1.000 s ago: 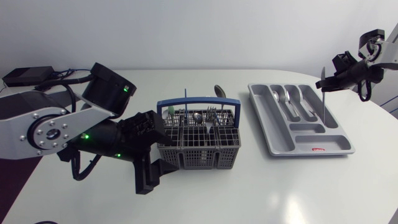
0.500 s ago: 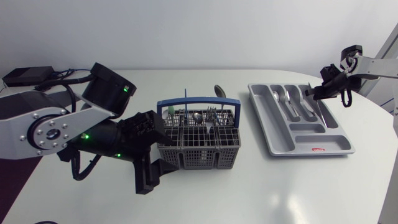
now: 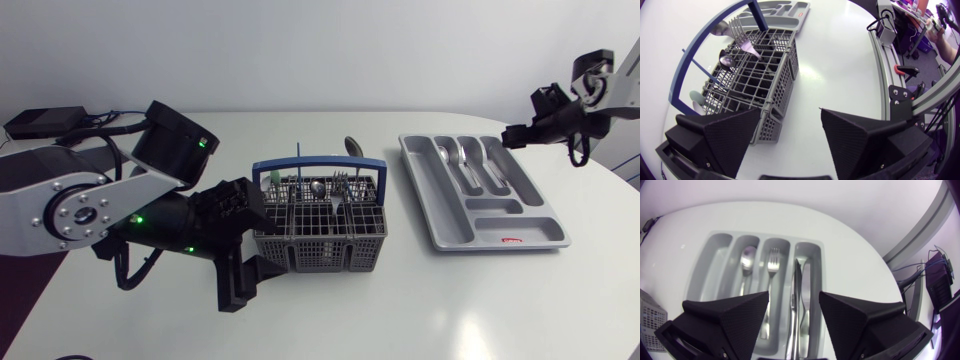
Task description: Unload the cutlery basket into the drawer organizer.
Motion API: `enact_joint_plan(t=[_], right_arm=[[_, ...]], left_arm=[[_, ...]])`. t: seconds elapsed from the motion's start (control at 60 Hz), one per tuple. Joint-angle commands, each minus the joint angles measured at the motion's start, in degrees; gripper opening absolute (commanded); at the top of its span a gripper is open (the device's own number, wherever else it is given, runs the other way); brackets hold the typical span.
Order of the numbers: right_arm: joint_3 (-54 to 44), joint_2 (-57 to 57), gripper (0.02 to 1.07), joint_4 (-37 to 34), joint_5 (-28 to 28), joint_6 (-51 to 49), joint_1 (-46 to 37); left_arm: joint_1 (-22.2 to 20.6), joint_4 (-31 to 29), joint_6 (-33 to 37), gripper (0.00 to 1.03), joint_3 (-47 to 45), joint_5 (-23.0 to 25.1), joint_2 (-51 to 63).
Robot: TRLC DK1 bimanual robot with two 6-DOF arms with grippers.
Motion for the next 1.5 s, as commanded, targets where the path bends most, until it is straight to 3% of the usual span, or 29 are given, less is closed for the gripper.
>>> enact_joint_plan(t=[0.0,0.267,0.55,0.95,1.217,1.483], right_arm=[[-8.57,-10.31,0.87,1.82,-2.4,-1.47,1.62],[-34.14,-38.09,0.89,4.72,-15.23,-6.48,7.07],[-47.15,-55.67,0.89,2.26,-18.22,-7.45,18.32],[-53.65,-63.05,0.89,1.38,-19.89,-3.14,32.56],[-57.08,-61.99,0.89,9.82,-19.36,0.73,37.92],[-58.58,-56.63,0.89,18.87,-15.05,3.28,43.54]], left_arm=[[0.27,-0.24,-0.08,0.98,-0.07,-0.14,-0.41],[-0.34,-0.24,-0.87,0.98,1.6,-0.14,0.11],[-1.14,-0.24,-1.13,0.98,3.01,-0.14,1.34],[-1.93,0.46,-1.31,0.98,3.54,-0.06,2.84],[-0.96,2.66,-1.22,0.98,3.1,-0.06,4.51],[0.01,3.89,-1.05,0.98,3.36,-0.06,6.0]])
